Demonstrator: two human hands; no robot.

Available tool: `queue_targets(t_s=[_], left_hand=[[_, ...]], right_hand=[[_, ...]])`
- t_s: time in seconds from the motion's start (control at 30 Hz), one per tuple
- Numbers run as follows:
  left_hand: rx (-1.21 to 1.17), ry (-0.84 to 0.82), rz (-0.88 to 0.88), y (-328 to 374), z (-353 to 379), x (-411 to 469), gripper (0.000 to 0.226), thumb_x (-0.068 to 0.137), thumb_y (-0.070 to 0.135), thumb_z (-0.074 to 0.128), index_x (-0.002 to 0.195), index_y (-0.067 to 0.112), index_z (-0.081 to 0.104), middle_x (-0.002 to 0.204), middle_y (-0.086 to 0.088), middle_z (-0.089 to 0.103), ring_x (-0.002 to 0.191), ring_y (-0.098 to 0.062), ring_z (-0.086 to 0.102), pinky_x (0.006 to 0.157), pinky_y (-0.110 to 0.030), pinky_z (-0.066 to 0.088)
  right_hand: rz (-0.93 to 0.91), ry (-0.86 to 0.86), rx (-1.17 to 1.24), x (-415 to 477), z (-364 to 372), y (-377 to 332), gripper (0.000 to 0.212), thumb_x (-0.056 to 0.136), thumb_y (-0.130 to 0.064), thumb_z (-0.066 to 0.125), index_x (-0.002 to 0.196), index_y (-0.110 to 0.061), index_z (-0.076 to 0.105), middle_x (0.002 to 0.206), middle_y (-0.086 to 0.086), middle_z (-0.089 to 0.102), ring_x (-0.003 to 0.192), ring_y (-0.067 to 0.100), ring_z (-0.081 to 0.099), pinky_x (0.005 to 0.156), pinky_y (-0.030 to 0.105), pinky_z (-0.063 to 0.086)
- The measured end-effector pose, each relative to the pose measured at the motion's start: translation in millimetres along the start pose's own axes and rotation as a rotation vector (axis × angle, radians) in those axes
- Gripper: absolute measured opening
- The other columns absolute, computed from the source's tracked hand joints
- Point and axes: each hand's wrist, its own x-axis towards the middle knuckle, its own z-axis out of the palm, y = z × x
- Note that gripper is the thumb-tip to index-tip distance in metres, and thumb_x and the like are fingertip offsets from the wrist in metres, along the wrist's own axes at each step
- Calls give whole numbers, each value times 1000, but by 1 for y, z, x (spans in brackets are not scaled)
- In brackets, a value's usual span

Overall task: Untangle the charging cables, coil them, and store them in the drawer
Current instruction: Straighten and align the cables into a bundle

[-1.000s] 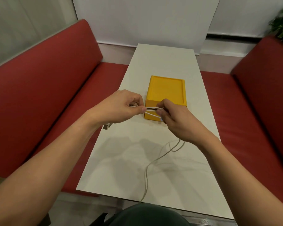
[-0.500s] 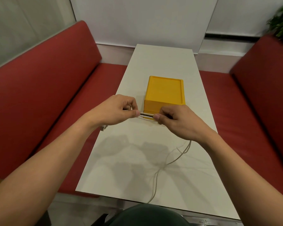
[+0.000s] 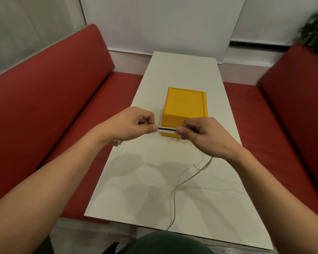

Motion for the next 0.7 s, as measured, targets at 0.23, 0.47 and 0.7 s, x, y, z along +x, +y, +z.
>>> queue_targets(t_s=[0.23, 0.47, 0.7], left_hand=[[-45, -91, 17, 12, 2, -9, 22, 100, 28, 65, 86, 20, 78, 49, 14, 42, 44, -6, 35, 44, -15, 31], [-365, -22, 64, 16, 7, -19, 22, 97, 13, 68, 76, 7, 73, 48, 13, 43, 45, -4, 36, 46, -15, 32], [-85, 67, -6, -1, 3, -15, 23, 100, 30, 66, 80, 21, 73, 48, 13, 41, 44, -7, 32, 44, -20, 32]], right_hand=[[-5, 52, 38, 0, 2, 16, 32, 100, -38, 65, 73, -20, 68, 53, -9, 47, 53, 10, 41, 55, 32, 33], [5, 107, 21, 6, 18, 11, 34, 101, -41, 62, 73, -23, 65, 58, -13, 53, 56, 11, 44, 53, 31, 32], [-30, -30, 134, -8, 3, -4, 37, 102, -40, 61, 71, -20, 65, 62, 3, 52, 56, 9, 40, 52, 22, 30]])
